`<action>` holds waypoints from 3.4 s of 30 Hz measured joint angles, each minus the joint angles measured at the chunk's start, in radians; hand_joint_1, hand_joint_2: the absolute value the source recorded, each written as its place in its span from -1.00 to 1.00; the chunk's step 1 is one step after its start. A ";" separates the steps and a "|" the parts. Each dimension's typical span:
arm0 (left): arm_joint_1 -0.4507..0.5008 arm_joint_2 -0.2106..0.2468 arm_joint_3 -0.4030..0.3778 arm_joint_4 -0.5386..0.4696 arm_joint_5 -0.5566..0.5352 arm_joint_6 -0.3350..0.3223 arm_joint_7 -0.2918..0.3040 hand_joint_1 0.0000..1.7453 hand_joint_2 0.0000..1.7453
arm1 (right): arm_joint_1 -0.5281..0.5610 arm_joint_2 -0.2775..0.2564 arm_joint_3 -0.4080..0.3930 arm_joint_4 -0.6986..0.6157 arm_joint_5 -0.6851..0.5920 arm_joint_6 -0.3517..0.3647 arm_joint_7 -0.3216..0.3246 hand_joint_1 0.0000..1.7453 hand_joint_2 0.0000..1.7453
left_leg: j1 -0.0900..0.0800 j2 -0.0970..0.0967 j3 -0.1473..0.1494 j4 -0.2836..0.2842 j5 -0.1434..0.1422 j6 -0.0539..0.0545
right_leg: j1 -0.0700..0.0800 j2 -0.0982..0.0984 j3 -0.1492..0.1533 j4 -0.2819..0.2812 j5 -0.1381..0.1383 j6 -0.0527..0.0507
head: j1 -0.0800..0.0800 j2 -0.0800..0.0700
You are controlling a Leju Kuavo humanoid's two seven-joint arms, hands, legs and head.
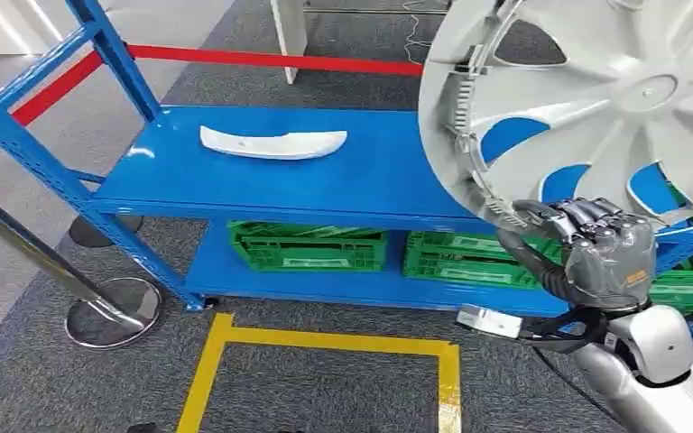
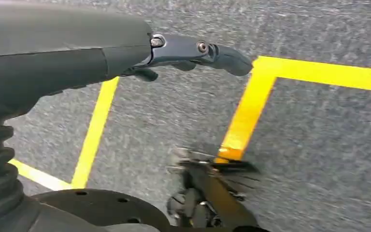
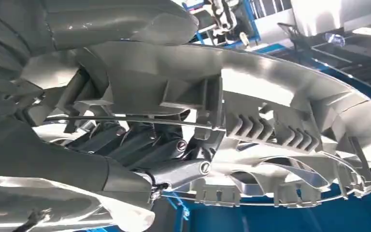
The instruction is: Take the parts from the cabinet and place them on the table.
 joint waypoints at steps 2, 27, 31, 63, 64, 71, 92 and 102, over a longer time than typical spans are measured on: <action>-0.001 0.000 0.000 0.000 0.000 0.000 0.000 -1.00 1.00 | 0.001 0.001 0.000 0.000 0.001 0.000 -0.001 1.00 1.00 | 0.001 0.000 0.075 -0.080 0.074 0.006 | 0.000 0.000 -0.029 0.000 0.022 0.004 | 0.000 0.000; 0.004 -0.001 0.002 0.000 -0.014 0.003 0.000 -1.00 1.00 | 0.016 0.002 -0.014 -0.012 -0.042 0.022 -0.008 1.00 1.00 | -0.013 0.000 0.025 -0.201 0.038 0.012 | 0.009 -0.003 0.096 -0.045 -0.045 -0.009 | 0.000 0.000; 0.001 -0.001 0.002 0.000 -0.015 0.002 0.000 -1.00 1.00 | 0.019 0.002 -0.016 -0.012 -0.048 0.024 -0.008 1.00 1.00 | 0.003 0.000 0.029 -0.022 0.012 -0.005 | 0.009 -0.002 0.027 -0.028 0.000 -0.004 | 0.001 0.000; 0.004 -0.012 0.008 0.000 -0.018 0.004 -0.005 -1.00 1.00 | 0.052 0.002 -0.048 -0.014 -0.099 0.072 0.016 1.00 1.00 | 0.000 0.002 0.053 -0.129 0.082 0.002 | 0.006 0.000 0.072 -0.042 -0.026 0.001 | 0.003 0.000; 0.004 -0.012 0.008 0.000 -0.018 0.005 -0.005 -1.00 1.00 | 0.052 0.002 -0.050 -0.014 -0.099 0.072 0.016 1.00 1.00 | 0.001 0.001 0.115 -0.231 0.112 0.006 | 0.006 0.000 0.067 -0.037 -0.026 0.002 | 0.002 0.000; 0.004 -0.013 0.008 0.000 -0.021 0.007 0.002 -1.00 1.00 | 0.055 0.002 -0.053 -0.016 -0.107 0.089 -0.003 1.00 1.00 | 0.001 -0.001 0.160 -0.353 0.117 0.040 | 0.006 0.002 0.022 -0.008 -0.039 0.038 | 0.005 0.000; 0.007 -0.015 0.011 0.001 -0.025 0.010 0.006 -1.00 1.00 | 0.080 0.001 -0.048 -0.036 -0.088 0.087 -0.025 1.00 1.00 | 0.000 -0.009 -0.012 -0.033 0.011 -0.005 | 0.001 -0.043 0.049 -0.010 -0.035 0.008 | -0.004 0.000; 0.011 -0.016 0.013 0.000 -0.024 0.010 -0.001 -1.00 1.00 | 0.082 0.001 -0.033 -0.048 -0.151 0.108 -0.046 1.00 1.00 | -0.014 0.020 0.118 -0.337 0.139 0.053 | 0.005 -0.040 0.029 0.031 -0.085 0.031 | -0.003 0.000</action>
